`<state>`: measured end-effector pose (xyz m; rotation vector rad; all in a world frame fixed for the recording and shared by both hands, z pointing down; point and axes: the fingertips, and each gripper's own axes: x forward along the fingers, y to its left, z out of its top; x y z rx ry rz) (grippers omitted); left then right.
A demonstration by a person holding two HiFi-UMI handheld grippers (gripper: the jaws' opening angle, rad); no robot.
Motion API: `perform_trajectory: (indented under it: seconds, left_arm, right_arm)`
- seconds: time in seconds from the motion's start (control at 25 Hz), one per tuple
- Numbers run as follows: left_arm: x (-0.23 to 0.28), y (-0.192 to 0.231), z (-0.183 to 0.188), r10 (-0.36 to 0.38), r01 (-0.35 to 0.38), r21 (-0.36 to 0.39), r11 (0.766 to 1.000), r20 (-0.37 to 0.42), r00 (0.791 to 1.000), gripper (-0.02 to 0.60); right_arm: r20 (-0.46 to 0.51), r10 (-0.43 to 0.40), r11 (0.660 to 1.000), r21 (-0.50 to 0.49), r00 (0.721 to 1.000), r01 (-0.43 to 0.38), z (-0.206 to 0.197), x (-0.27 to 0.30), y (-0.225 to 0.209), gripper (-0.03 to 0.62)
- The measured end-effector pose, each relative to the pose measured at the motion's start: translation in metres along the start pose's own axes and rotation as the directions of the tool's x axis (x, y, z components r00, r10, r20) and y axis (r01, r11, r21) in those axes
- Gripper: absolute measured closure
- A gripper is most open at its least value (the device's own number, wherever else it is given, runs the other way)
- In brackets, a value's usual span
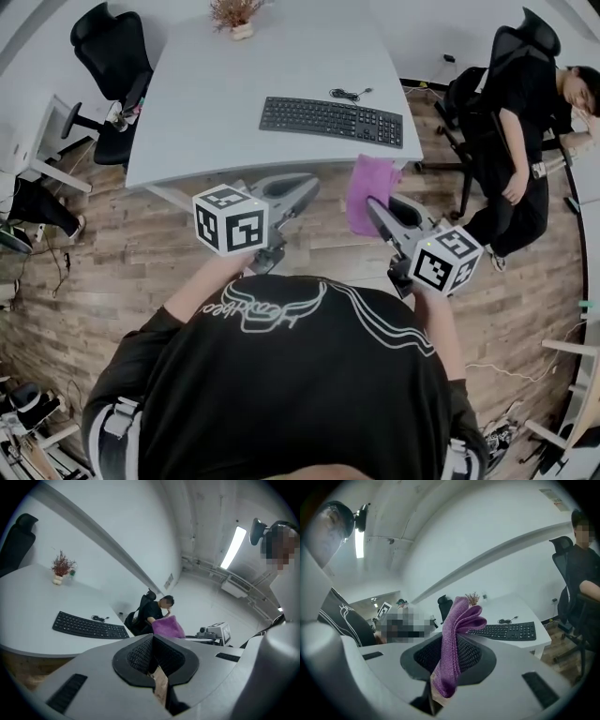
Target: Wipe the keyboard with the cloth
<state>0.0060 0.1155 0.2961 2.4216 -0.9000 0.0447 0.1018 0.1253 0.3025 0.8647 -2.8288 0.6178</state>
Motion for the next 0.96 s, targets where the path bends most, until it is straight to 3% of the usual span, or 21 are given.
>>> perform_trajectory:
  seconds: [0.68,0.96]
  left_arm:
    - [-0.008,-0.008,0.001,-0.016,0.016,0.026,1.0,-0.013,1.0,0.579]
    - [-0.014,-0.002,0.003,0.009,-0.009,0.012,1.0,-0.001,1.0,0.578]
  right_arm:
    - [0.023,-0.01,1.0,0.022,1.0,0.01,0.003,-0.001,0.007,0.533]
    - [0.011,0.0,1.0,0.015,1.0,0.0,0.004,0.0,0.011,0.533]
